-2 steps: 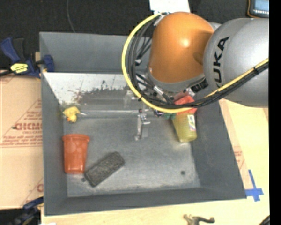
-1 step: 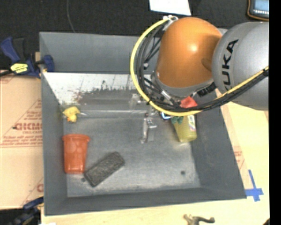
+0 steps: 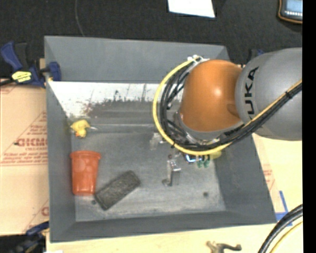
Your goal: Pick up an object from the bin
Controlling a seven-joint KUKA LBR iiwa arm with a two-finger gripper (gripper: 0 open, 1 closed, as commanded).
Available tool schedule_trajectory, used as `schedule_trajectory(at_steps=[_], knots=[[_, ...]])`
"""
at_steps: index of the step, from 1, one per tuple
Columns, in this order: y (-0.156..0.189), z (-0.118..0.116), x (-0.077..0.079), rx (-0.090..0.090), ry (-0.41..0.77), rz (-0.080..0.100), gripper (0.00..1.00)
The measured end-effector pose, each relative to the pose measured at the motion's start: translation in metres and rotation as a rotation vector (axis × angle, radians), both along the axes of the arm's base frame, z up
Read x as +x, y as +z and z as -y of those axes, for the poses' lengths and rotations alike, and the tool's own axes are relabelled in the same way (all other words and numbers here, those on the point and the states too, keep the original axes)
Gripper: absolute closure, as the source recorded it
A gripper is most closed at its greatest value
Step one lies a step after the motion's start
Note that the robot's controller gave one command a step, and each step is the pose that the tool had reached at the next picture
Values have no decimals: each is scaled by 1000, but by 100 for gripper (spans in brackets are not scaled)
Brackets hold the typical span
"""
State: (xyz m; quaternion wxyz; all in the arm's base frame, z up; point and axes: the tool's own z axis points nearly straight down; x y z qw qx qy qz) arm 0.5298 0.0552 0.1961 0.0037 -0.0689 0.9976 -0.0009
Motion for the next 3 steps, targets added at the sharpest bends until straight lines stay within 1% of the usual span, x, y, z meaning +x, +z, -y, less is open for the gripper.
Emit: schedule_trajectory(at_steps=[1,2,3], knots=[[19,16,13,8,-44,34,0],[-10,-1,-9,4,6,30,0],[-33,-21,-24,3,19,16,0]])
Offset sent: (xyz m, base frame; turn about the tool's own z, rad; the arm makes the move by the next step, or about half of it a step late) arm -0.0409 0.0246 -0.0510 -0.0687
